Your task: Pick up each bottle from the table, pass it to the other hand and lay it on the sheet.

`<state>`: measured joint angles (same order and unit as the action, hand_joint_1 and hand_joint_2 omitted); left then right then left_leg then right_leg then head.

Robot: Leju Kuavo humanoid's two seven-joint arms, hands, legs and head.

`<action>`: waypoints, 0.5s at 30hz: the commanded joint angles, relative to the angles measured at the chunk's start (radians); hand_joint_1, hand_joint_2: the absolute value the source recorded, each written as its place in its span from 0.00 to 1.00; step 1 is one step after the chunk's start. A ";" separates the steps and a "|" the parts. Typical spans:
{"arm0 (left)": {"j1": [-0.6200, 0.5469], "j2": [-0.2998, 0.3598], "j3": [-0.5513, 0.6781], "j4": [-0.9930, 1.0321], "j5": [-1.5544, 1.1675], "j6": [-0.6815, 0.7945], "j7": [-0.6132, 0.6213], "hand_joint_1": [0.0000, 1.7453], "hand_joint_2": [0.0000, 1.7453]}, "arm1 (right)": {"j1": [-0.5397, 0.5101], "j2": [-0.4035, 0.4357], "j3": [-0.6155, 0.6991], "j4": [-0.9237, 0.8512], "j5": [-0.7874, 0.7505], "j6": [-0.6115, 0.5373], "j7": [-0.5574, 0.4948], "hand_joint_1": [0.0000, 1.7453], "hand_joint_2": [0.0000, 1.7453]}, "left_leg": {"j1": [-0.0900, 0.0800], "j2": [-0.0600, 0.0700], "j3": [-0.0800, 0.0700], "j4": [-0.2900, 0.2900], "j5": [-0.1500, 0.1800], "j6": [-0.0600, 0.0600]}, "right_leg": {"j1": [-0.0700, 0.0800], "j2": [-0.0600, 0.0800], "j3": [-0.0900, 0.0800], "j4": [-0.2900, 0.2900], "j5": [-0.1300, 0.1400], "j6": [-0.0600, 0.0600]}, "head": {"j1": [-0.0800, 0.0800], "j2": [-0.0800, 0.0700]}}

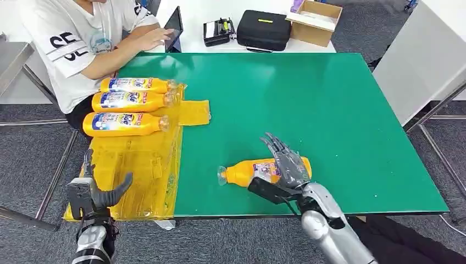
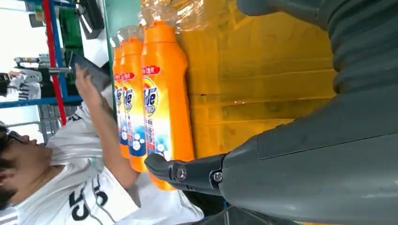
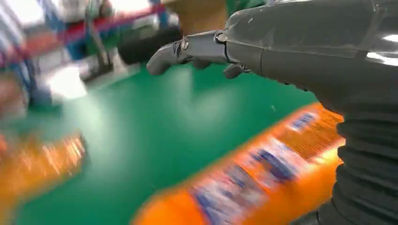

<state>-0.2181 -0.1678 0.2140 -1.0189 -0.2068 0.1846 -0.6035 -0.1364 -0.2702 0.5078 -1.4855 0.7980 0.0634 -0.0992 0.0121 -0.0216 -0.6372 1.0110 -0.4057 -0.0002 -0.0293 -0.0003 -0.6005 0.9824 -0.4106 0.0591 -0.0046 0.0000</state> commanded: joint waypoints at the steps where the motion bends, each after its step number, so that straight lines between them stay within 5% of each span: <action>1: -0.075 0.016 0.006 0.113 -0.002 -0.006 -0.005 0.00 1.00 | -0.072 -0.240 0.090 0.026 -0.127 0.104 -0.022 0.00 1.00 | 0.000 0.002 0.005 0.001 -0.003 0.001 | 0.001 -0.001 0.006 0.000 -0.002 -0.004 | 0.000 0.000; 15: -0.095 0.015 -0.006 0.146 -0.005 -0.014 -0.002 0.00 1.00 | -0.117 -0.259 0.122 0.044 -0.163 0.125 0.005 0.00 1.00 | -0.001 0.003 0.003 0.000 -0.001 0.001 | 0.000 0.001 0.003 0.000 -0.001 -0.002 | 0.000 0.000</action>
<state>-0.2654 -0.1621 0.2155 -0.9659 -0.2102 0.1736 -0.6077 -0.1803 -0.5101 0.5619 -1.4847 0.6519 0.1667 -0.1045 0.0116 -0.0210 -0.6370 1.0111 -0.4057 -0.0002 -0.0297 0.0001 -0.6006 0.9825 -0.4104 0.0594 -0.0046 0.0000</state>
